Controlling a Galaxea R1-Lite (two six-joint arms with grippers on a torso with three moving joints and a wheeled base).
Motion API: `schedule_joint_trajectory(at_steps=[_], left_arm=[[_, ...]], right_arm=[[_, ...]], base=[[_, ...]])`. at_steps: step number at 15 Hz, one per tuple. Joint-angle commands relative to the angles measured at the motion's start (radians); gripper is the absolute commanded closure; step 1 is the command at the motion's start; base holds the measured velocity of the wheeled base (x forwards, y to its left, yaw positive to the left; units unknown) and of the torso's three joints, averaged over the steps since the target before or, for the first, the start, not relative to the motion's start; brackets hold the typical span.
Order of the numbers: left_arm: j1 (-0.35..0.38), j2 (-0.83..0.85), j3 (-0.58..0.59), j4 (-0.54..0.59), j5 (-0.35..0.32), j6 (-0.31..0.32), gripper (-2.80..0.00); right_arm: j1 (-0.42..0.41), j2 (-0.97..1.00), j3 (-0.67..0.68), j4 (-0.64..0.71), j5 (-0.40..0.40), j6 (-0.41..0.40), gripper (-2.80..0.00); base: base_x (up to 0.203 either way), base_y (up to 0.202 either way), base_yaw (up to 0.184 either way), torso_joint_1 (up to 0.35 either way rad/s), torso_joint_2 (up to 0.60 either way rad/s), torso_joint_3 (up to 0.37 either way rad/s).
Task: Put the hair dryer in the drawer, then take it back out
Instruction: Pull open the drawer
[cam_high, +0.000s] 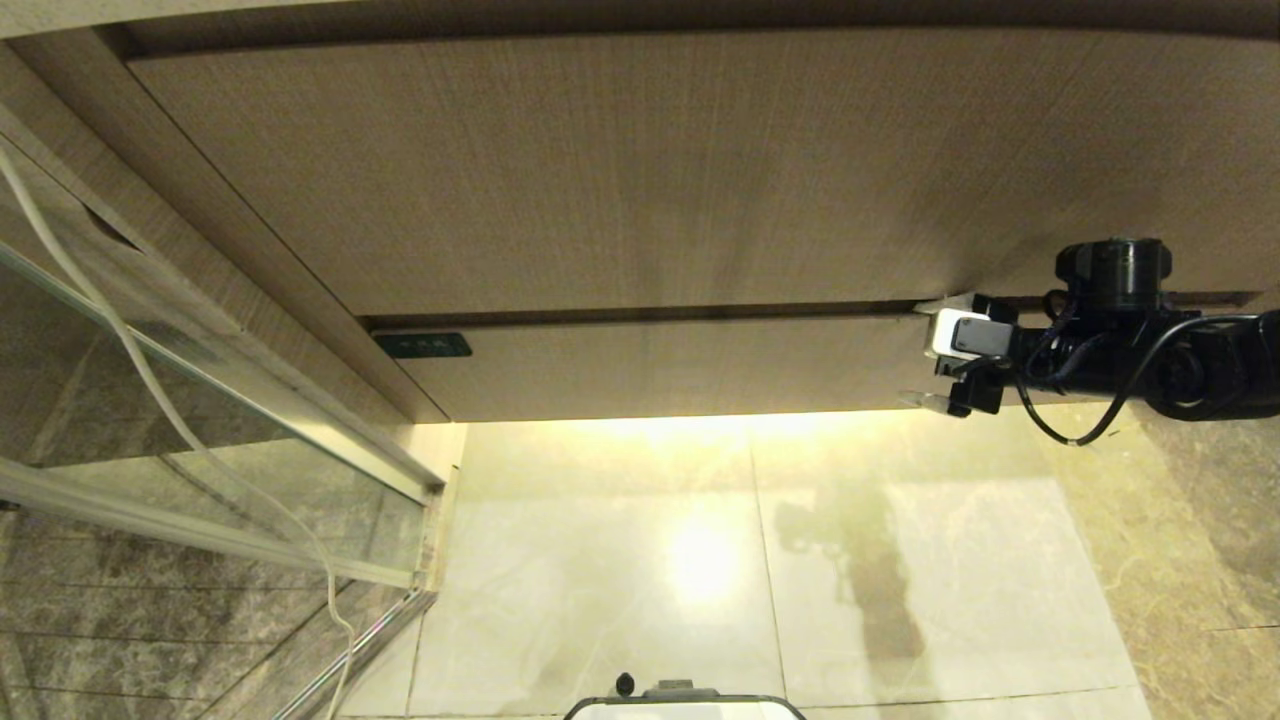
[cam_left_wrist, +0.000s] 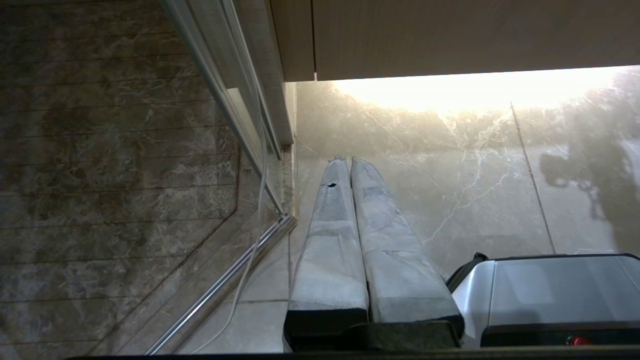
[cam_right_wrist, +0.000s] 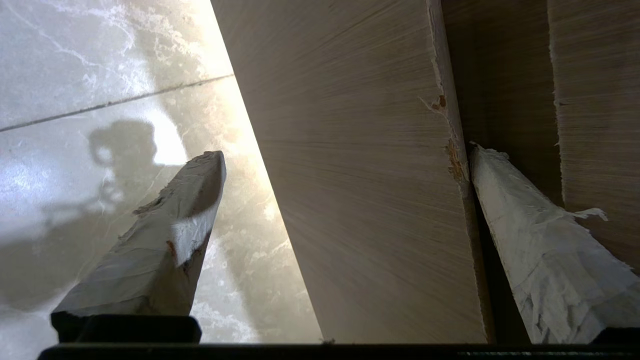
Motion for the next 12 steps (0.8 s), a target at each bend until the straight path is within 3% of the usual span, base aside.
schedule_joint_trajectory(at_steps=[1, 12], left_arm=[[0.0, 0.0, 0.001, 0.0, 0.0, 0.0, 0.0], [0.0, 0.0, 0.0, 0.0, 0.0, 0.0, 0.0]], right_arm=[[-0.002, -0.004, 0.003, 0.049, -0.013, -0.006, -2.8], [-0.002, -0.068, 0.035, 0.217, -0.116, -0.008, -2.8]], base=[[0.0, 0.0, 0.0, 0.0, 0.0, 0.0], [0.0, 0.0, 0.0, 0.0, 0.0, 0.0]])
